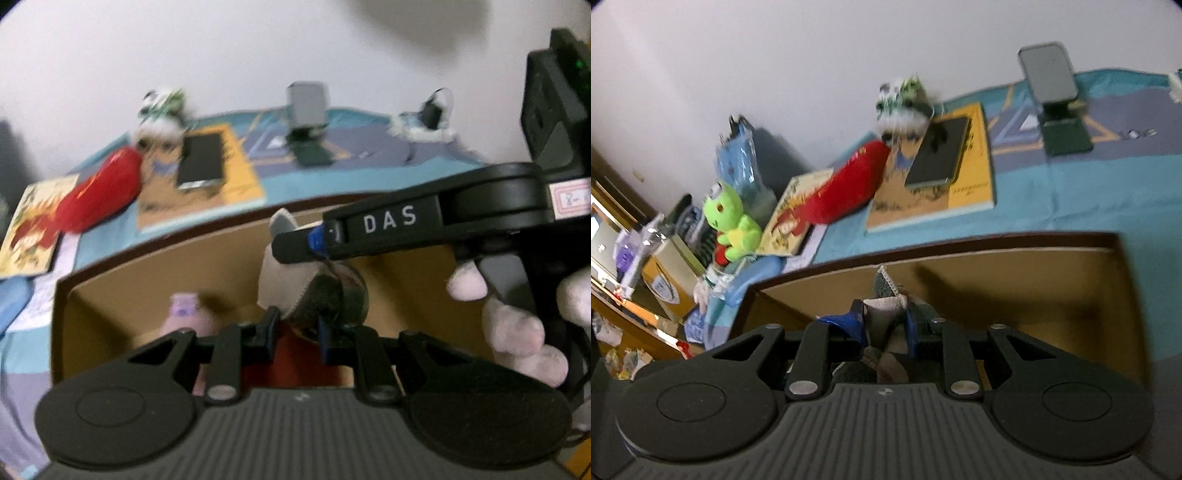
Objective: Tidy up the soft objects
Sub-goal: 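Lift the grey fleece cloth and carry it over the cardboard box, then lower the grey fleece cloth into the box and open the right gripper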
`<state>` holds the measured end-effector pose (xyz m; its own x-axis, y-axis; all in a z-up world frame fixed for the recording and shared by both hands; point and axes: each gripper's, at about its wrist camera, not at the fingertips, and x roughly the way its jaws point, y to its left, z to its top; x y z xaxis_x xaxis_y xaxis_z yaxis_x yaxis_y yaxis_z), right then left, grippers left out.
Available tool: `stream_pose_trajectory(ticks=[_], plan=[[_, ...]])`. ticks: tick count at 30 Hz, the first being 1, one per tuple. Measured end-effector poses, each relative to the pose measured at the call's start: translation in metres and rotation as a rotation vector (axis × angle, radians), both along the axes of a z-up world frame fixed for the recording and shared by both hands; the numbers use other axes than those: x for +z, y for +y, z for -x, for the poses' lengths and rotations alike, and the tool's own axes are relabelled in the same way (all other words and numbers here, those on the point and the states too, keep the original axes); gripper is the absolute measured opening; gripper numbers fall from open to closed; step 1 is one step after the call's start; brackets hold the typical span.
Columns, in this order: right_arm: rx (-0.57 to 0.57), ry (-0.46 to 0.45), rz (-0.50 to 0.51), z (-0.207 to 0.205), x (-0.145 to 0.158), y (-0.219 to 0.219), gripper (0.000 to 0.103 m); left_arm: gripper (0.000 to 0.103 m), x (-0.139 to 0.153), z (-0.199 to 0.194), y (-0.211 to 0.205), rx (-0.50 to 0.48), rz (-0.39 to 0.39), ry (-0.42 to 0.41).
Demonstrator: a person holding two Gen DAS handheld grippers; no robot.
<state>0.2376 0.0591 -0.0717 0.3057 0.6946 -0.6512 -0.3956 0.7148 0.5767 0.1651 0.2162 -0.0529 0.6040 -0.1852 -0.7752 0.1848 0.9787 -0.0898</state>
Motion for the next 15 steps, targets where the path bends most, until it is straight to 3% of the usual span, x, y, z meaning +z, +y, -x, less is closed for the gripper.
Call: stream_pose_trajectory(ticks=[6, 8, 13, 15], plan=[[0.015, 0.068, 0.021, -0.006, -0.019, 0.026, 0.01, 0.023, -0.023, -0.011, 0.03, 0.098, -0.024, 0.099], [0.005, 0.084, 0.02, -0.008, -0.022, 0.028, 0.01, 0.043, -0.022, -0.007, 0.036, 0.114, -0.031, 0.097], [-0.016, 0.081, 0.019, -0.011, -0.02, 0.027, 0.011, 0.059, -0.017, 0.0, 0.047, 0.141, -0.018, 0.069], [-0.023, 0.075, 0.023, -0.011, -0.016, 0.023, 0.011, 0.06, -0.011, 0.003, 0.047, 0.151, -0.021, 0.046]])
